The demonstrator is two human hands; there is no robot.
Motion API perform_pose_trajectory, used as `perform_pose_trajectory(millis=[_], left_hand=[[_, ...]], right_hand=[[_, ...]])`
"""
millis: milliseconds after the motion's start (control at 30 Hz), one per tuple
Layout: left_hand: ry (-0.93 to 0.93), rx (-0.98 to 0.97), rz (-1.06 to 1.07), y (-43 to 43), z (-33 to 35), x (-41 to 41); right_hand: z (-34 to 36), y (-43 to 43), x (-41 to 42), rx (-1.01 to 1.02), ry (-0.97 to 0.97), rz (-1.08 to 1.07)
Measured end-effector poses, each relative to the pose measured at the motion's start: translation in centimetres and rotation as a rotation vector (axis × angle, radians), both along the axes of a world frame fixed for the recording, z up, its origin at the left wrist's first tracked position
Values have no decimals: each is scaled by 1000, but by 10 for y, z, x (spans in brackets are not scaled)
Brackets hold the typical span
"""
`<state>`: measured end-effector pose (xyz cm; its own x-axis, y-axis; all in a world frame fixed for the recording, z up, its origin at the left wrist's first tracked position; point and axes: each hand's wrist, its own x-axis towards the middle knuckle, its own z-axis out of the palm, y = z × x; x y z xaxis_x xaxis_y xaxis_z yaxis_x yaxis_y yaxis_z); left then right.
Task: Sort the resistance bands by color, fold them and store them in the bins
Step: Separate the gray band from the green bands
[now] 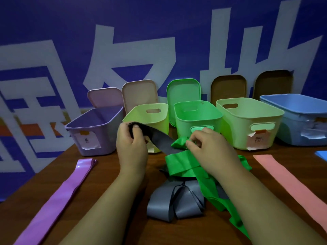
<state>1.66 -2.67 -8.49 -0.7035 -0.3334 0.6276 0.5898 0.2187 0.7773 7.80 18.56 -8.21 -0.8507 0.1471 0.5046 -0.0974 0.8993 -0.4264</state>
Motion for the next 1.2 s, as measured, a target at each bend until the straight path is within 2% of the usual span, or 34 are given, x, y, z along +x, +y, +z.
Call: perform_pose_trajectory(millis=[100, 200, 267, 333, 400, 467, 533, 633, 767, 800, 900, 967, 1067, 1200], left_hand=[[-14, 133, 51, -10, 7, -1], [18, 163, 39, -11, 10, 2], [46, 117, -22, -8, 10, 6], [66, 37, -100, -3, 9, 8], [64, -25, -182, 4, 9, 8], [31, -44, -288, 11, 10, 8], [-46, -59, -414, 16, 9, 7], [-143, -125, -479, 23, 4, 4], [-354, 10, -630, 24, 4, 6], [-416, -8, -675, 22, 3, 6], [-504, -349, -761, 16, -8, 6], [-525, -425, -815, 19, -18, 6], [-450, -328, -766, 25, -18, 7], [-387, -75, -748, 24, -2, 12]], right_hand=[[-2, 6, -4, -54, -48, -166], [-2, 12, -4, -151, -80, -249], [1, 7, -2, -171, -5, -177], [3, -1, -1, -200, 49, 9], [0, -11, 0, -195, -1, 207], [-4, -19, -2, -145, -73, 318], [-9, -22, -7, -163, -69, 366], [-13, -21, -10, -247, -60, 389], [-17, -18, -10, -406, -60, 306], [-16, -16, -12, -457, -43, 278], [-13, -8, -16, -657, 31, 227], [-10, -4, -17, -744, 105, 214], [-7, -1, -17, -805, 189, 222], [-4, 3, -16, -917, 199, 231]])
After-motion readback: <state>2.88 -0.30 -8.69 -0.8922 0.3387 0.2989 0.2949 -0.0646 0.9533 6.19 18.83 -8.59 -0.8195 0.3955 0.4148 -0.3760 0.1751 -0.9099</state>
